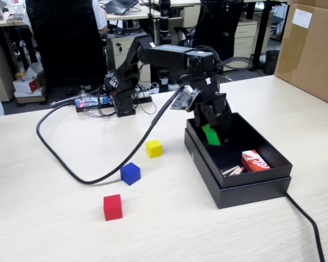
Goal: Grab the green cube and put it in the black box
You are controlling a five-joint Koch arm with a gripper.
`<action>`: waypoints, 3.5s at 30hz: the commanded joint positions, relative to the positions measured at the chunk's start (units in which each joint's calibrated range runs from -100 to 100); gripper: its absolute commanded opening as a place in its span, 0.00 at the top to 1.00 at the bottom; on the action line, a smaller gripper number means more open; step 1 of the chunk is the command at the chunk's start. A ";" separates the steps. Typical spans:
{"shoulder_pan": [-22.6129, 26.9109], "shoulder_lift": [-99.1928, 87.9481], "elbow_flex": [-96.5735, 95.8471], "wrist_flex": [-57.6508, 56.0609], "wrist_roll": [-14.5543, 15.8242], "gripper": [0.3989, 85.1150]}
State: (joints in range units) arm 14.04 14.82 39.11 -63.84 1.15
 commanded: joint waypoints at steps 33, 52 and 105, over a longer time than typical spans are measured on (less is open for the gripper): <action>1.32 2.79 -4.84 0.21 0.00 0.54; -1.27 -33.35 -5.84 1.68 -0.39 0.47; -17.09 -113.10 -136.21 72.09 -4.88 0.43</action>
State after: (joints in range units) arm -3.44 -98.32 -96.35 7.32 -3.93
